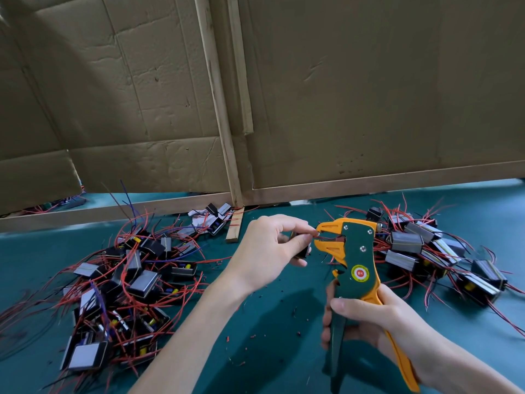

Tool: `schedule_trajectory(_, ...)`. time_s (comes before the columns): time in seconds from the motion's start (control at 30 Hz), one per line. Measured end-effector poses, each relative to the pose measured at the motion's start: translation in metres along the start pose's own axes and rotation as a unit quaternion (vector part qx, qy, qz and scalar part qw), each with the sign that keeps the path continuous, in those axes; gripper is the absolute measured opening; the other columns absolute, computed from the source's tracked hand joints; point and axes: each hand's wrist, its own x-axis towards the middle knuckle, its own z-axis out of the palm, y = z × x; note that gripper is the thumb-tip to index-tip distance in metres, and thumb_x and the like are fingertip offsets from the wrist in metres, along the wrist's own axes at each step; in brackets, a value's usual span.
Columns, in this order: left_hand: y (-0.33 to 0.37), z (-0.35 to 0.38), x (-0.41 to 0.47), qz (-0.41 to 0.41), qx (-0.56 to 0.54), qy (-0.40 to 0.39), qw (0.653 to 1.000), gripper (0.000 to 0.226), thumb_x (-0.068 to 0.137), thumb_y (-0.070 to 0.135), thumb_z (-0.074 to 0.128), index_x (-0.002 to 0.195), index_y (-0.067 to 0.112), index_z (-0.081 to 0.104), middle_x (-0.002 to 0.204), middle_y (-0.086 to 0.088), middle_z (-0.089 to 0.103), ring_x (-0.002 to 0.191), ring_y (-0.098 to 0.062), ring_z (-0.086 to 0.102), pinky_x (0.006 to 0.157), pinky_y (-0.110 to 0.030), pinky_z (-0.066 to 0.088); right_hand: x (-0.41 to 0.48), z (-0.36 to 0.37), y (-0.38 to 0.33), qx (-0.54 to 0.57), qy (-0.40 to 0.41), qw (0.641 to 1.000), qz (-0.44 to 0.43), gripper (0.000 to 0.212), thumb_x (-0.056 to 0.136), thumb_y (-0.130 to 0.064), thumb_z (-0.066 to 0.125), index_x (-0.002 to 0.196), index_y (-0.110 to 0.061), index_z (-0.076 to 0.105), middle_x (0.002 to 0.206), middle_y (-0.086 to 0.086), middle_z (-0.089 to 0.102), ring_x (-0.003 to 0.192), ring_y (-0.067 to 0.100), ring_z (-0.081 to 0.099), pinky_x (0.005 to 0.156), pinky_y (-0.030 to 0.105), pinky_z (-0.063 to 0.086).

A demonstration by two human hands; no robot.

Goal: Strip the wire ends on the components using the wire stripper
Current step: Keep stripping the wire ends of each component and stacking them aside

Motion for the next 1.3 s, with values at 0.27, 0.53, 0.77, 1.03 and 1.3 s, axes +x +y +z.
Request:
schedule_trajectory(0.27, 0.002, 0.000, -0.002, -0.002, 0.019, -0.010, 1.000, 0.013, 0.091, 0.010, 0.064, 0.091, 0.009, 0.077, 0.092, -0.006, 0.070, 0.071, -0.031, 0.069, 0.067, -0.040, 0.061, -0.006, 0.004, -0.003, -0.013, 0.050, 0.998, 0.033, 0.075, 0.035, -0.029, 0.100, 0.089, 0.005, 0.061, 0.065, 0.027, 0.057, 0.052, 0.038, 0.057, 0.052, 0.043, 0.053)
schedule_trajectory(0.53, 0.002, -0.001, -0.001, -0.008, 0.016, 0.004, 1.000, 0.017, 0.090, 0.008, 0.065, 0.086, 0.018, 0.077, 0.093, -0.007, 0.071, 0.072, -0.030, 0.071, 0.063, -0.036, 0.061, -0.007, 0.005, -0.004, -0.020, 0.053, 0.998, 0.035, 0.078, 0.029, -0.036, 0.101, 0.086, 0.001, 0.064, 0.065, 0.027, 0.057, 0.051, 0.037, 0.058, 0.053, 0.042, 0.053)
schedule_trajectory(0.77, 0.001, -0.001, -0.002, -0.017, 0.043, 0.001, 0.999, 0.014, 0.091, 0.011, 0.064, 0.091, 0.015, 0.077, 0.095, -0.010, 0.072, 0.071, -0.029, 0.071, 0.067, -0.044, 0.061, -0.007, 0.005, -0.004, -0.025, 0.035, 0.999, 0.024, 0.056, 0.030, -0.040, 0.100, 0.069, -0.011, 0.071, 0.062, 0.023, 0.058, 0.051, 0.036, 0.058, 0.054, 0.043, 0.054)
schedule_trajectory(1.03, 0.005, -0.001, -0.002, -0.026, 0.049, 0.001, 0.998, 0.013, 0.090, 0.014, 0.065, 0.091, 0.017, 0.078, 0.095, -0.008, 0.073, 0.071, -0.027, 0.072, 0.068, -0.045, 0.061, -0.010, 0.009, -0.006, -0.051, 0.070, 0.996, 0.023, 0.027, 0.054, -0.027, 0.085, 0.057, -0.010, 0.064, 0.057, 0.021, 0.053, 0.042, 0.029, 0.052, 0.045, 0.035, 0.049)
schedule_trajectory(1.3, 0.007, 0.000, -0.004, -0.041, 0.052, 0.008, 0.998, 0.017, 0.091, 0.009, 0.062, 0.094, 0.020, 0.075, 0.076, -0.010, 0.073, 0.068, -0.028, 0.071, 0.074, -0.045, 0.060, 0.001, -0.003, 0.002, 0.025, 0.000, 1.000, -0.004, 0.043, 0.048, -0.026, 0.095, 0.079, -0.007, 0.073, 0.074, 0.025, 0.063, 0.065, 0.040, 0.065, 0.065, 0.047, 0.056)
